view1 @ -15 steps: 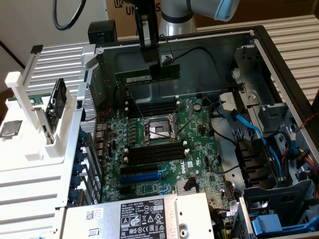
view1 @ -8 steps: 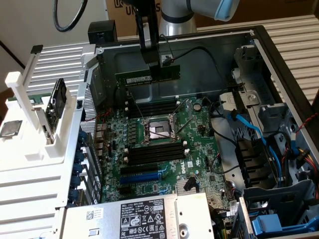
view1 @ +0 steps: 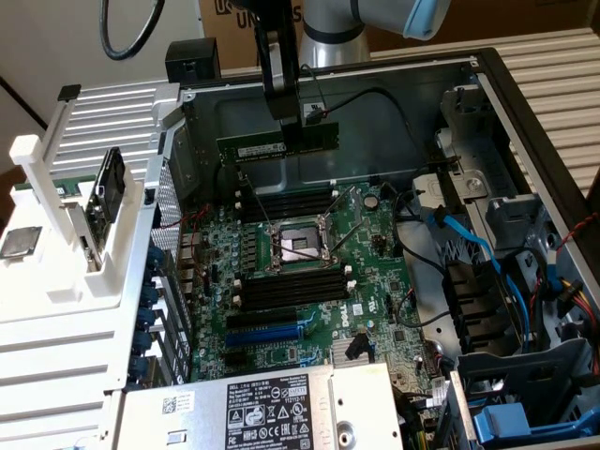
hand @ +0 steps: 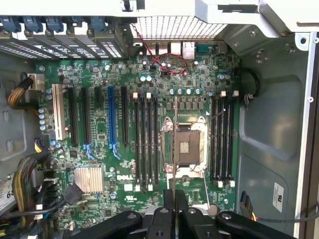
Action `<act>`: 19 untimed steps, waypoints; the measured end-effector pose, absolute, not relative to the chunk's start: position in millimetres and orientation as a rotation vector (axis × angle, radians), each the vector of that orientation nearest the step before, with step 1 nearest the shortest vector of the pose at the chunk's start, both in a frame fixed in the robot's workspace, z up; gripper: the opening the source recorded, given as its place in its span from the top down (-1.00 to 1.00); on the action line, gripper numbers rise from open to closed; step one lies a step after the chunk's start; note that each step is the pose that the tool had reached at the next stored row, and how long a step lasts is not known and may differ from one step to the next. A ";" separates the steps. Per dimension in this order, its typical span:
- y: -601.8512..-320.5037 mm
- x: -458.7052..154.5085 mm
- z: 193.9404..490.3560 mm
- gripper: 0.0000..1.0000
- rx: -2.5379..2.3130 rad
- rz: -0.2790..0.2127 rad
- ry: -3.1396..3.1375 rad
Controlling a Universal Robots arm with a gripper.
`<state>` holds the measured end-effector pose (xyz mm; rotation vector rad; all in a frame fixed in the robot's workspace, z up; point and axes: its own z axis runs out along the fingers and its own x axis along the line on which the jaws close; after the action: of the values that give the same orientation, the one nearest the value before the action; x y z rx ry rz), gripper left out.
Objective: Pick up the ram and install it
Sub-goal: 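Insert the ram into the slot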
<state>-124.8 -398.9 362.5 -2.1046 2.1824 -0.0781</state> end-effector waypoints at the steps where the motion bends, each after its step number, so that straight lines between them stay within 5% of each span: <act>1: -399.1 -124.6 362.3 0.74 -2.109 -0.069 2.187; 6: -400.9 -119.4 360.8 0.74 -2.133 -0.026 2.206; 19: -403.5 -117.4 358.9 0.74 -2.148 -0.023 2.196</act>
<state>-117.4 -403.5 358.9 -2.1479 2.1962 -0.0230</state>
